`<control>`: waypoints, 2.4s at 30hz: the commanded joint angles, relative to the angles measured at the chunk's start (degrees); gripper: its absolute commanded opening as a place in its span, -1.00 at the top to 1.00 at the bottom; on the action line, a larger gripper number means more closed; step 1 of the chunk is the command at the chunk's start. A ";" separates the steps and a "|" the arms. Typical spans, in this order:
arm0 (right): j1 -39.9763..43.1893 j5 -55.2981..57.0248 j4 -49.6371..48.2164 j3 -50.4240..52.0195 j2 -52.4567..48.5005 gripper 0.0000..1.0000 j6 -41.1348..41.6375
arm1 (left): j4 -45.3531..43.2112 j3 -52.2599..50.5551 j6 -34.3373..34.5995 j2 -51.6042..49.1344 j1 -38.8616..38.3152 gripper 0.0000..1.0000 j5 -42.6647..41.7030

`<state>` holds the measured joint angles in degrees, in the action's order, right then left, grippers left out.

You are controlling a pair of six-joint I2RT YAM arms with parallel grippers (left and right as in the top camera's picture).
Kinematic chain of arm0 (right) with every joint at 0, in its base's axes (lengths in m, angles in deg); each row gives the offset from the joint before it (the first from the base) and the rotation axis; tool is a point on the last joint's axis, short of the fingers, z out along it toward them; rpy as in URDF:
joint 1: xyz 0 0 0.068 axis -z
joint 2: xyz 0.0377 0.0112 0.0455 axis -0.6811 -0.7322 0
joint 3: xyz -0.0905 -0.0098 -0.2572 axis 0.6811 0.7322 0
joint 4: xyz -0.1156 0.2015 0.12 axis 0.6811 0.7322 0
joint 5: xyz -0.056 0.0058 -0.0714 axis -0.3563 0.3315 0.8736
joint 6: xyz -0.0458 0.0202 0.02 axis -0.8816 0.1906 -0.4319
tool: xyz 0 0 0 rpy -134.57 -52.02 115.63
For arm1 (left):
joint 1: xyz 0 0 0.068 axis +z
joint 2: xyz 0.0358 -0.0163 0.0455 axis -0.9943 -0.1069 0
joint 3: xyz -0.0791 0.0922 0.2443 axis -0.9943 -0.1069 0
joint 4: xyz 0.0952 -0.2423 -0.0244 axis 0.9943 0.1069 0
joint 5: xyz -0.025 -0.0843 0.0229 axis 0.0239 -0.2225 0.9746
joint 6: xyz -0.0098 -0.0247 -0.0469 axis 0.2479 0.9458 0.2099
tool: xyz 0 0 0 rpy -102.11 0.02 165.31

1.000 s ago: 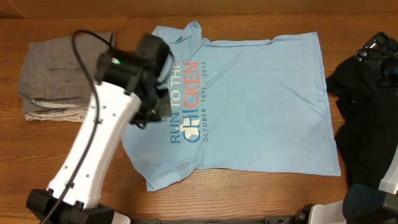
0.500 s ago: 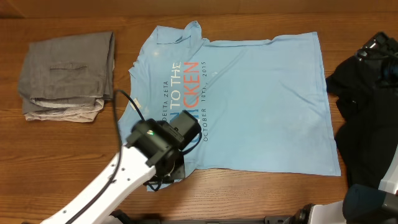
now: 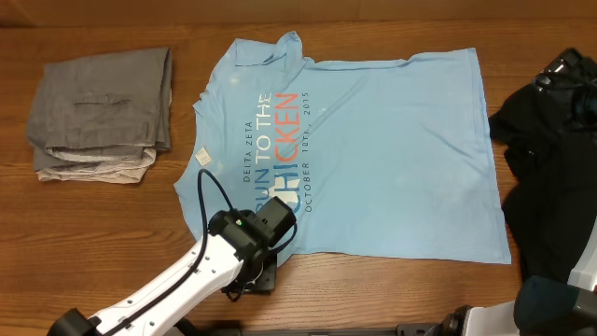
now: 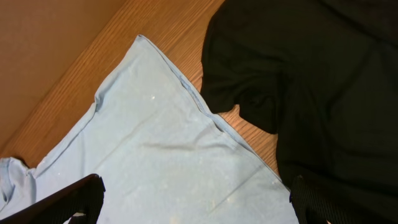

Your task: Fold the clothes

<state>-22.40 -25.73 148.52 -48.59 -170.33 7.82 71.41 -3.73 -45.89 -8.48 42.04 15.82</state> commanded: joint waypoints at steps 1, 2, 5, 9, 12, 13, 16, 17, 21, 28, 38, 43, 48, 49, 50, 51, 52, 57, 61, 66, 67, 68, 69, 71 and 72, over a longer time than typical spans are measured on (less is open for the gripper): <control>-0.15 0.11 -0.15 -0.37 0.57 -1.00 0.46 | -5.62 -5.27 -6.82 0.07 -0.22 -0.05 1.33; -0.15 0.13 -0.15 -0.37 0.57 -1.00 0.46 | -7.06 -6.14 -7.61 0.07 -0.22 -0.12 1.33; -0.15 0.11 -0.15 -0.37 0.57 -1.00 0.44 | -7.15 -6.25 -8.90 -0.15 -0.20 -0.19 0.68; -0.15 0.11 -0.15 -0.37 0.57 -1.00 0.46 | -7.26 -6.25 -8.87 -0.20 -0.22 -0.31 0.68; -0.15 0.11 -0.15 -0.37 0.59 -1.00 0.46 | -6.54 -5.03 -8.98 -0.20 -0.22 -0.59 3.19; -0.15 0.11 -0.17 -0.37 0.57 -1.00 0.44 | -6.05 -3.96 -9.55 -0.20 -0.22 -0.60 4.96; -0.15 0.11 -0.15 -0.37 0.57 -1.00 0.46 | -5.92 0.11 -12.28 -0.20 -0.22 -0.58 5.77; -0.15 0.11 -0.15 -0.37 0.57 -1.00 0.44 | -6.05 1.49 -13.46 -0.20 -0.22 -0.57 6.05; -0.15 0.11 -0.17 -0.37 0.59 -1.00 0.44 | -8.96 2.54 -18.18 -0.37 -0.22 -0.55 11.65; -0.15 0.11 -0.17 -0.37 0.57 -1.00 0.46 | -9.79 1.16 -20.06 -2.91 -0.22 -0.23 15.43; -0.15 0.11 -0.17 -0.37 0.57 -1.00 0.44 | -10.21 0.26 -22.73 -4.55 -0.26 -0.17 13.33; -0.15 0.11 -0.17 -0.37 0.57 -1.00 0.44 | -12.85 -0.11 -27.69 -4.59 -0.26 -0.50 9.73; -0.15 0.11 -0.15 -0.37 0.57 -1.00 0.44 | -14.16 -0.37 -29.29 -5.07 -0.26 -0.62 8.46; -0.15 0.11 -0.15 -0.37 0.59 -1.00 0.44 | -14.29 -0.37 -29.29 -5.18 -0.26 -0.62 8.28; -0.15 0.11 -0.15 -0.37 0.59 -1.00 0.44 | -14.43 -0.37 -29.29 -5.49 -0.26 -0.61 7.98; -0.15 0.11 -0.17 -0.37 0.59 -1.00 0.44 | -14.45 -0.37 -29.29 -5.77 -0.26 -0.60 7.80; -0.15 0.11 -0.17 -0.37 0.57 -1.00 0.46 | -14.45 -0.37 -29.29 -6.14 -0.26 -0.54 7.82; -0.15 0.11 -0.15 -0.37 0.57 -1.00 0.46 | -15.30 -0.37 -30.29 -8.28 -0.28 -0.41 7.41; -0.15 0.11 -0.17 -0.37 0.59 -1.00 0.46 | -15.87 -0.37 -30.36 -9.77 -0.63 -0.25 7.45; -0.15 0.13 -0.15 -0.37 0.57 -1.00 0.46 | -15.89 -0.31 -30.34 -9.94 -0.63 0.37 7.50; -0.15 0.11 -0.15 -0.37 0.57 -1.00 0.44 | -15.80 -0.24 -30.34 -9.94 -0.63 0.52 7.50; -0.15 0.11 -0.15 -0.37 0.59 -1.00 0.46 | -15.67 -0.13 -30.34 -9.94 -0.63 0.68 7.48; -0.15 0.11 -0.15 -0.37 0.57 -1.00 0.44 | -15.54 -0.04 -30.34 -9.94 -0.61 0.82 7.48; -0.15 0.13 -0.15 -0.37 0.57 -1.00 0.44 | -14.88 0.37 -30.34 -9.94 -0.57 0.92 7.72; -0.15 0.11 -0.17 -0.37 0.59 -1.00 0.44 | -14.27 0.79 -30.34 -9.94 -0.57 0.92 8.50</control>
<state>-22.40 -25.73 148.48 -48.59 -170.33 7.82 56.20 -3.47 -75.84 -17.99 41.84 23.52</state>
